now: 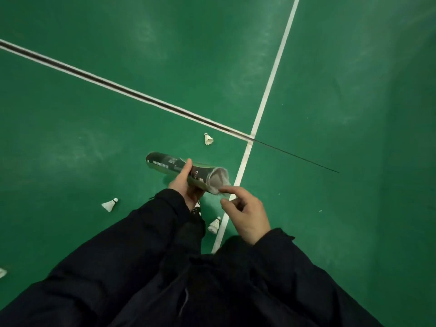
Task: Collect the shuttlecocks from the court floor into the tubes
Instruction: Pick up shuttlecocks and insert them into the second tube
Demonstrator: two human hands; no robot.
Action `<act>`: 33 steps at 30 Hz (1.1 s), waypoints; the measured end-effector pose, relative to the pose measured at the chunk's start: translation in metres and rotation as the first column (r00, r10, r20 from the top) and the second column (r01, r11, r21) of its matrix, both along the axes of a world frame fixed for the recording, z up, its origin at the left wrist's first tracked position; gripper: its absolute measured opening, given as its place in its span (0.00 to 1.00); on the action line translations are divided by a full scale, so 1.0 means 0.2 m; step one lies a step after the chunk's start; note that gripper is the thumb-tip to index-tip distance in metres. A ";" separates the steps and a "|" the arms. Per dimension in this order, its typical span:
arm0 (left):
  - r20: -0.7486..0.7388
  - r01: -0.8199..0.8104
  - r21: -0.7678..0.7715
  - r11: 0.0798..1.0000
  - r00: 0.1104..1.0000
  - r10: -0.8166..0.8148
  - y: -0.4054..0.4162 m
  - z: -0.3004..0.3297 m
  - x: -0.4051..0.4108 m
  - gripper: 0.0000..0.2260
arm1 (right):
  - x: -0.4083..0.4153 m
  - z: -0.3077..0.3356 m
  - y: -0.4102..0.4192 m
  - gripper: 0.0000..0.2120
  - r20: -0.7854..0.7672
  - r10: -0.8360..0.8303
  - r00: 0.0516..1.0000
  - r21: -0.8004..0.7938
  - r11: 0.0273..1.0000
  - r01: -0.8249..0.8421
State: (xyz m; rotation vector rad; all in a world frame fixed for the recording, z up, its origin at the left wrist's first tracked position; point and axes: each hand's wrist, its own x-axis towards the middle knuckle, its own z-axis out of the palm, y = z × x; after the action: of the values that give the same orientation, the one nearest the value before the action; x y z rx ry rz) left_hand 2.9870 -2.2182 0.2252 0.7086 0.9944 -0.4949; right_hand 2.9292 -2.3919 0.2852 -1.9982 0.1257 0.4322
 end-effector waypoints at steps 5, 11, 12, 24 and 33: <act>-0.033 -0.076 0.060 0.995 0.996 0.078 0.02 -0.29 0.48 0.20 | 0.53 -0.30 -0.06 0.06 -0.135 -0.081 0.988 0.026 0.996 0.085; -0.060 -0.186 0.187 0.965 0.978 0.201 0.08 -1.09 0.97 0.29 | 1.29 -1.28 -0.15 0.07 -0.208 -0.038 0.977 -0.102 0.995 0.017; -0.048 -0.200 0.204 0.958 0.976 0.214 0.10 -1.26 1.05 0.31 | 1.43 -1.49 -0.15 0.07 -0.209 -0.001 0.978 -0.119 0.993 -0.025; 0.202 -0.196 0.328 0.924 0.970 0.134 0.36 -2.75 1.62 0.14 | 2.25 -3.58 0.08 0.33 -0.129 0.558 0.820 -0.548 0.649 -0.528; 0.197 -0.597 0.241 0.765 0.802 0.564 0.71 -2.70 1.33 0.24 | 2.42 -3.11 0.44 0.18 0.030 0.267 0.963 0.237 0.934 -0.267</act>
State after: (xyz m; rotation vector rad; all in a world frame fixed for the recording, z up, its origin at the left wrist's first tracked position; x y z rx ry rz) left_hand 3.2536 -2.0763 -0.3144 0.6346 1.1291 0.2490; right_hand 3.4125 -2.3046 -0.3367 -1.7801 -0.1925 0.5950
